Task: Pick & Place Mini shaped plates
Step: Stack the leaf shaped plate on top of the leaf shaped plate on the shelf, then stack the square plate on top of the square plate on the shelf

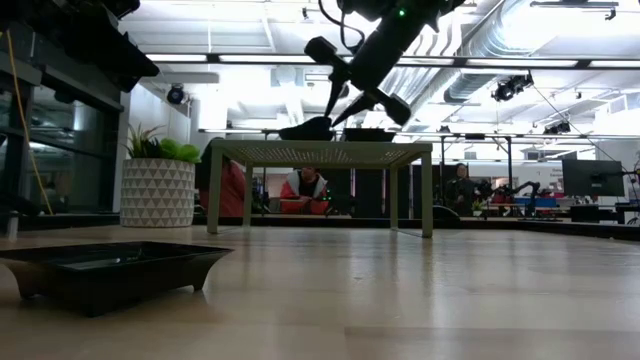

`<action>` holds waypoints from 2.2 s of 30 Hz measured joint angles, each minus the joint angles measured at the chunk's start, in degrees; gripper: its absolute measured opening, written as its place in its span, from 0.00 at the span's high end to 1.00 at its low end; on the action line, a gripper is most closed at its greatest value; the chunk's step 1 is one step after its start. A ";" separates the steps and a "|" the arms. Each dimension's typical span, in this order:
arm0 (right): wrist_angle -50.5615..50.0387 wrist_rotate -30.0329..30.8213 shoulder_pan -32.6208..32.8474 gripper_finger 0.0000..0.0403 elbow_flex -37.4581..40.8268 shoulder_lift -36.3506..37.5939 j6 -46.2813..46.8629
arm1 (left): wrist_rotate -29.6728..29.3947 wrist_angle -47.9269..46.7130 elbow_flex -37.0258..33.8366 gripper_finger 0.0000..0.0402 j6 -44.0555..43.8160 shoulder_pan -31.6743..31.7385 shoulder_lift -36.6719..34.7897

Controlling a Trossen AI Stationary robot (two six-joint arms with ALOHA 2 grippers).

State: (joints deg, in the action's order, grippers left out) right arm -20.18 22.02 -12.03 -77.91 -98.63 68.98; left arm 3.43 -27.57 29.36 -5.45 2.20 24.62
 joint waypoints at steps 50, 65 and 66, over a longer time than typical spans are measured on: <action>-0.71 -7.45 6.74 0.57 -0.04 11.09 -24.31 | -1.82 -0.10 -0.02 0.87 0.00 0.01 0.00; -1.73 -2.06 23.98 0.58 -0.04 8.02 -25.60 | -1.80 -0.20 -0.02 0.87 0.00 0.01 0.01; -1.71 -2.11 24.84 0.58 -0.04 7.15 -25.55 | -1.80 -0.22 -0.02 0.87 0.00 0.00 0.00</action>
State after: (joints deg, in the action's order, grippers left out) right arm -21.89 19.91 12.81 -77.95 -91.48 43.43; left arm 1.63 -27.79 29.34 -5.45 2.21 24.62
